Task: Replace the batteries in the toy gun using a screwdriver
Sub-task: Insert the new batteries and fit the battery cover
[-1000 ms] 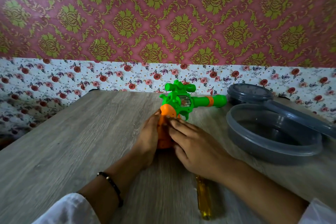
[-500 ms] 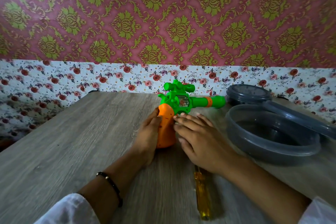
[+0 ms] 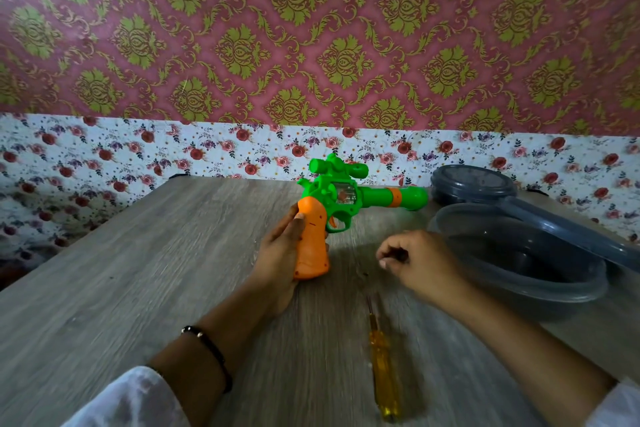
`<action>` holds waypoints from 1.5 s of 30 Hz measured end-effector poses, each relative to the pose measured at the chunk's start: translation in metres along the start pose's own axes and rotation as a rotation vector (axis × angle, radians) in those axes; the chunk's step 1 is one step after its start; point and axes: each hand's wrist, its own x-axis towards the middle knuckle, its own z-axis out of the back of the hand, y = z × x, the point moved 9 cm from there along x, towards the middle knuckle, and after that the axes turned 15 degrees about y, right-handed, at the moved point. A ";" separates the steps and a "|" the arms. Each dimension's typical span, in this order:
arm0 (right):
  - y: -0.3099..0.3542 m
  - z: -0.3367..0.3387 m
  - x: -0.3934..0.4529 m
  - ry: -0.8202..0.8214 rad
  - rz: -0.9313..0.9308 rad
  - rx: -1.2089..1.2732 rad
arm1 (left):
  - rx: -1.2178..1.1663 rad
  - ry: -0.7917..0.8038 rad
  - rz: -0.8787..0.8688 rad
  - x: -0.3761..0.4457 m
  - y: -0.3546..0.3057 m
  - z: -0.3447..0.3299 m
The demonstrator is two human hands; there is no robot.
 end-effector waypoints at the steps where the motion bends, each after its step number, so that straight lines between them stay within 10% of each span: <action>1: 0.000 -0.005 0.000 0.003 0.000 0.010 | 0.011 -0.002 -0.004 0.000 0.000 0.001; 45: 0.008 -0.019 -0.002 -0.064 0.081 -0.197 | 0.155 0.020 -0.083 -0.006 -0.007 -0.012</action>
